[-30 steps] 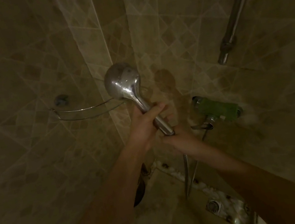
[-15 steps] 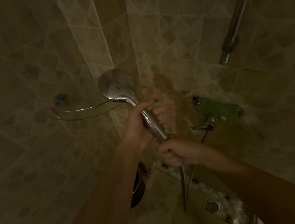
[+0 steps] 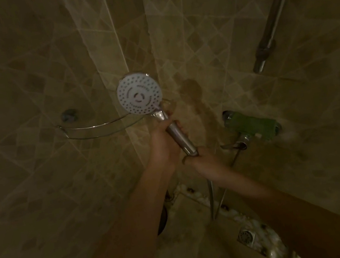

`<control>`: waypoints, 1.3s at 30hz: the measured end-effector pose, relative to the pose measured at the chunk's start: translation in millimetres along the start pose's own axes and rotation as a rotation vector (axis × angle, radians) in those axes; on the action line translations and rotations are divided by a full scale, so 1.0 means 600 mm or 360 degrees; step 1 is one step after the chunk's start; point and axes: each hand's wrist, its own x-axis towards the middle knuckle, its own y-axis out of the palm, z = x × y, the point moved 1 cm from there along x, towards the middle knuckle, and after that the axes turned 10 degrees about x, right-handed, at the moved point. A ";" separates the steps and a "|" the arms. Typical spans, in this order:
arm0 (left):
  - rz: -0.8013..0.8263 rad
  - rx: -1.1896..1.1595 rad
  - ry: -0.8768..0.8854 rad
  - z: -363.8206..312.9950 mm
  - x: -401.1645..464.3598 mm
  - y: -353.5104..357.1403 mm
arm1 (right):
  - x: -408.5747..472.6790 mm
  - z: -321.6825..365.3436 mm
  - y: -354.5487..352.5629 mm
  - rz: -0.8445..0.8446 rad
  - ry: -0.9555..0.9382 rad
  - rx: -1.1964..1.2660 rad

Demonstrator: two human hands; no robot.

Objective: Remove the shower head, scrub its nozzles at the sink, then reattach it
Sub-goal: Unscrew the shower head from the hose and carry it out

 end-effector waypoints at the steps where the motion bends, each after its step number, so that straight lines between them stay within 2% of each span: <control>1: 0.0007 0.0072 0.0032 0.003 0.003 -0.002 | 0.001 0.000 -0.002 0.0008 -0.0008 -0.0011; 5: 0.0113 0.0544 0.0354 0.006 0.007 -0.009 | 0.001 0.004 -0.008 0.0060 -0.0001 -0.0032; 10: 0.0139 0.0616 0.0529 0.002 0.000 -0.004 | 0.000 -0.002 -0.008 0.0241 0.0125 0.0183; 15: 0.0196 0.0520 0.0514 -0.007 -0.008 0.004 | -0.006 -0.013 -0.006 0.0498 0.0200 0.0483; 17: 0.0204 0.0405 0.0398 -0.010 -0.012 0.007 | -0.011 -0.013 -0.004 0.0582 0.0195 0.0505; 20: 0.0368 0.0261 0.0235 -0.010 -0.017 0.006 | -0.016 -0.011 -0.004 0.0662 0.0145 0.0458; 24: 0.0248 0.0391 0.0133 -0.013 -0.022 0.006 | -0.016 -0.014 -0.001 0.0471 0.0039 0.0166; 33: -0.0657 0.0190 0.0196 0.013 -0.018 0.012 | -0.017 -0.012 -0.006 0.0134 -0.0266 -0.0398; 36: -0.0676 0.0164 0.0183 0.027 -0.016 0.003 | -0.017 -0.013 -0.007 0.0012 -0.0292 -0.0474; 39: -0.0556 0.0133 0.0043 0.028 -0.017 0.009 | -0.018 -0.012 -0.010 -0.0122 -0.0311 -0.0489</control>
